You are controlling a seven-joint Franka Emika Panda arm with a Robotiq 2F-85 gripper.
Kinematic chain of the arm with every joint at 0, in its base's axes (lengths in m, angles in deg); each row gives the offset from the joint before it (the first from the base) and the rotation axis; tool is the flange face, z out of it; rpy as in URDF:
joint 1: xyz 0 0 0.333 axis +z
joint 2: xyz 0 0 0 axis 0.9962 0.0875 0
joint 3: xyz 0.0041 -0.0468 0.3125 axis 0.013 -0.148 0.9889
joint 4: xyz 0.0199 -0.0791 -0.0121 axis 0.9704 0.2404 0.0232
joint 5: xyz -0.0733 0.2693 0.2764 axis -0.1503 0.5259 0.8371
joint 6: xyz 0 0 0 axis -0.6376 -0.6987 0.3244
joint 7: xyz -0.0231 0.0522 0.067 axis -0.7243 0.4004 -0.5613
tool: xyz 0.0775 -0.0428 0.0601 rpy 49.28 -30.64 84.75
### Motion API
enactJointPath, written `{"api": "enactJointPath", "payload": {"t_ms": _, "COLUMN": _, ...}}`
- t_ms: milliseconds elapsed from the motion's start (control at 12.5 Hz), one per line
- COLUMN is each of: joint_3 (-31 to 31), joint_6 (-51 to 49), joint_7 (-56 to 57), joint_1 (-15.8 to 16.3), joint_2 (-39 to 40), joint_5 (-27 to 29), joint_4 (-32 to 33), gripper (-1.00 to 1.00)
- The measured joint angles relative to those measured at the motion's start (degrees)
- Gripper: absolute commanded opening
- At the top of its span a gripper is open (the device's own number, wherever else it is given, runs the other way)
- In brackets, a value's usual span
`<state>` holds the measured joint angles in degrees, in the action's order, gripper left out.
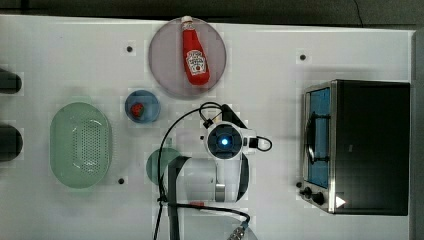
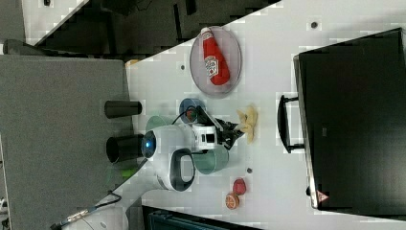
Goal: Pick banana from table and place on oven.
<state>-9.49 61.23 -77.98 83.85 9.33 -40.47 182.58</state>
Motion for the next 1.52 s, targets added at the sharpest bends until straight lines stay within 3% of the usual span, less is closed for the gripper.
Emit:
{"api": "enactJointPath", "payload": {"t_ms": 240, "joint_3": 0.2, "joint_6": -5.8, "joint_7": 0.0, "joint_1": -0.6, "joint_2": -5.8, "joint_5": 0.5, "joint_4": -0.6, "gripper": -0.58}}
{"api": "enactJointPath", "payload": {"t_ms": 480, "joint_3": -0.1, "joint_6": -23.3, "joint_7": 0.0, "joint_1": -0.6, "joint_2": -18.2, "joint_5": 1.8, "joint_4": -2.4, "gripper": -0.58}}
{"api": "enactJointPath", "payload": {"t_ms": 800, "joint_3": -0.4, "joint_6": -47.6, "joint_7": 0.0, "joint_1": 0.2, "joint_2": -30.5, "joint_5": 1.4, "joint_4": -17.5, "gripper": -0.58}}
{"api": "enactJointPath", "payload": {"t_ms": 1120, "joint_3": 0.1, "joint_6": -59.4, "joint_7": 0.0, "joint_1": -0.1, "joint_2": -31.6, "joint_5": 1.2, "joint_4": -33.1, "gripper": -0.58}}
{"api": "enactJointPath", "payload": {"t_ms": 1520, "joint_3": -9.1, "joint_6": -61.1, "joint_7": 6.0, "joint_1": 0.4, "joint_2": -26.0, "joint_5": -0.6, "joint_4": -37.9, "gripper": -0.58}}
